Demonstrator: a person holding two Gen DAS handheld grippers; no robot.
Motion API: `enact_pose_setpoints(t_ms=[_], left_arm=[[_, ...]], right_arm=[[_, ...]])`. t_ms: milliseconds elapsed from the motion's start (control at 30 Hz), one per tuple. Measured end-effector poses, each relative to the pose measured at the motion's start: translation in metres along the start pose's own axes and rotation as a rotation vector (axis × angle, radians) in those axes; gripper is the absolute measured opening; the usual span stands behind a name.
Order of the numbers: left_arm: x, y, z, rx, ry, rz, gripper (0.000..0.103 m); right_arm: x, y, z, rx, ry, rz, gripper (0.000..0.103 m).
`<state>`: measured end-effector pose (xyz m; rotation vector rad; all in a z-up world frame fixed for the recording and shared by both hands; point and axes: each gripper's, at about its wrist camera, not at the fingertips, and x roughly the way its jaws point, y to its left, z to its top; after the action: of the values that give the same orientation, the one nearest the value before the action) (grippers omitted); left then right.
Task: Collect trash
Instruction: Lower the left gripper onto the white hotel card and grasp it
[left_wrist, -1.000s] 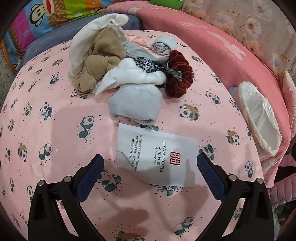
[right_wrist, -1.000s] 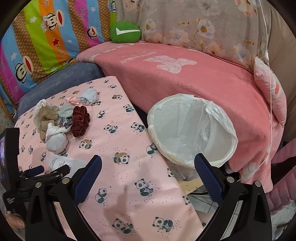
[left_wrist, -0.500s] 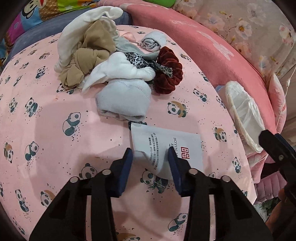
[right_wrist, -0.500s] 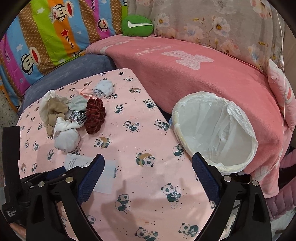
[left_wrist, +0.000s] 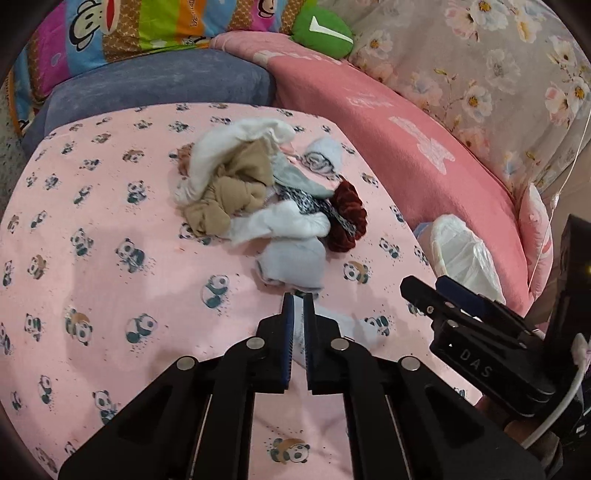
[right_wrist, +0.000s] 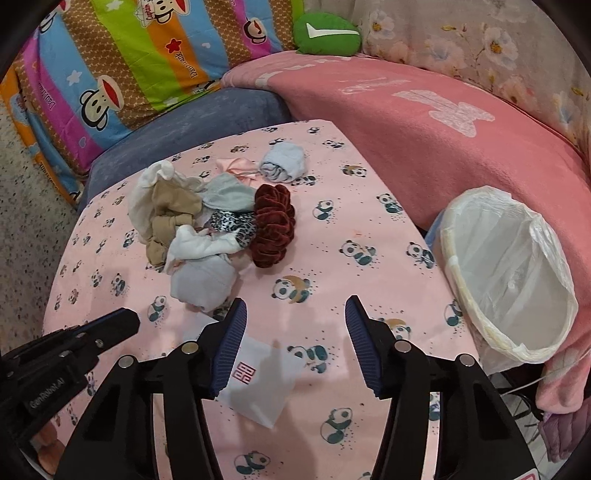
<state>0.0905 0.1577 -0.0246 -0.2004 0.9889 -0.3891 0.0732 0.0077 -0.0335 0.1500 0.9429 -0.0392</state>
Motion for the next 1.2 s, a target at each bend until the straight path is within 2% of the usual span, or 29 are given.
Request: enact_pose_setpoints(t_ms=[100,267,433,533,600,667,767,800,933,967,1000,1033,1067,1100,1133,1200], left_arm=[[-0.014,0.013,0.011,-0.007,-0.050,0.027,0.005],[-0.019,0.031,0.015,-0.026,-0.057,0.006,0.005],[-0.001,0.030,0.001,-0.046,0.008,-0.024,0.008],[0.019,0.019,-0.009,-0.071,0.066,-0.041,0.024],[0.030,0.011,-0.015,-0.076,0.091,-0.052,0.048],[0.039,0.004,-0.019,-0.077,0.101,-0.064,0.062],[0.050,-0.004,-0.023,-0.047,0.118,-0.062,0.074],[0.054,-0.005,-0.022,-0.041,0.125,-0.063,0.075],[0.071,-0.004,-0.028,-0.025,0.172,-0.069,0.075],[0.069,-0.005,-0.029,-0.011,0.154,-0.061,0.073],[0.069,-0.007,-0.029,0.002,0.152,-0.053,0.064],[0.070,-0.009,-0.030,0.019,0.150,-0.035,0.060],[0.070,-0.010,-0.030,0.033,0.146,-0.026,0.047],[0.070,-0.010,-0.031,0.041,0.151,-0.027,0.041],[0.069,-0.010,-0.031,0.041,0.151,-0.027,0.039],[0.069,-0.009,-0.031,0.041,0.156,-0.042,0.025]], right_arm=[[0.009,0.015,0.007,-0.014,0.012,0.050,0.045],[0.015,0.035,0.016,-0.051,0.001,0.051,0.044],[0.009,0.021,0.010,-0.018,0.002,0.014,0.045],[0.003,0.006,0.003,0.005,0.005,-0.013,0.046],[-0.001,-0.002,-0.001,0.018,0.004,-0.021,0.046],[-0.005,-0.011,-0.004,0.035,0.000,-0.034,0.047],[-0.009,-0.022,-0.007,0.055,-0.003,-0.041,0.047],[-0.010,-0.025,-0.007,0.062,-0.003,-0.042,0.047],[-0.011,-0.029,-0.010,0.073,-0.003,-0.043,0.047],[-0.011,-0.030,-0.011,0.072,-0.001,-0.042,0.047],[-0.011,-0.030,-0.012,0.070,0.000,-0.043,0.047],[-0.011,-0.030,-0.013,0.070,0.001,-0.045,0.047],[-0.011,-0.030,-0.013,0.071,0.003,-0.044,0.047],[-0.011,-0.030,-0.014,0.072,0.004,-0.042,0.047],[-0.010,-0.029,-0.014,0.072,0.004,-0.042,0.047],[-0.009,-0.028,-0.014,0.069,0.006,-0.039,0.047]])
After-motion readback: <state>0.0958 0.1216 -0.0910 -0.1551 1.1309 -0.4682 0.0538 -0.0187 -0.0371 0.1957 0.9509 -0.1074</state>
